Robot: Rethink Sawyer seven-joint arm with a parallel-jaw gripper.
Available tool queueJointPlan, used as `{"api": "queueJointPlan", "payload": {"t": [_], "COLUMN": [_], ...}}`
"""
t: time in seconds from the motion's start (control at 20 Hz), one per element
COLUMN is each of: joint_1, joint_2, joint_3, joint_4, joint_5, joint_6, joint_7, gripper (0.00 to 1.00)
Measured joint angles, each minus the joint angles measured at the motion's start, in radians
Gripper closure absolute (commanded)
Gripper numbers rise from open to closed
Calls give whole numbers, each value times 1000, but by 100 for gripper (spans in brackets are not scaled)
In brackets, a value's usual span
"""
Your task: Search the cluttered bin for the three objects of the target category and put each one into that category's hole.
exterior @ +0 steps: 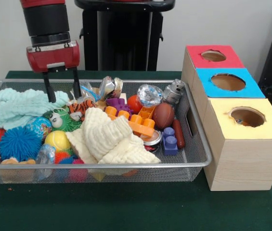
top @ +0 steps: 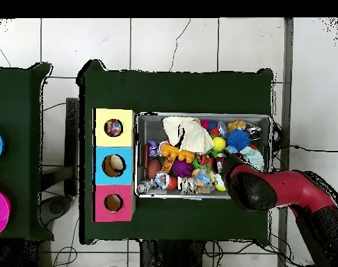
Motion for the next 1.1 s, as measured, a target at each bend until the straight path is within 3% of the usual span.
{"api": "queueJointPlan", "payload": {"t": [0.5, 1.1], "joint_1": [-24, -2], "joint_2": [40, -14], "joint_3": [5, 6], "joint_4": [0, 2], "joint_5": [-75, -154], "joint_6": [36, 64], "joint_7": [-4, -4], "gripper": [0, 0]}}
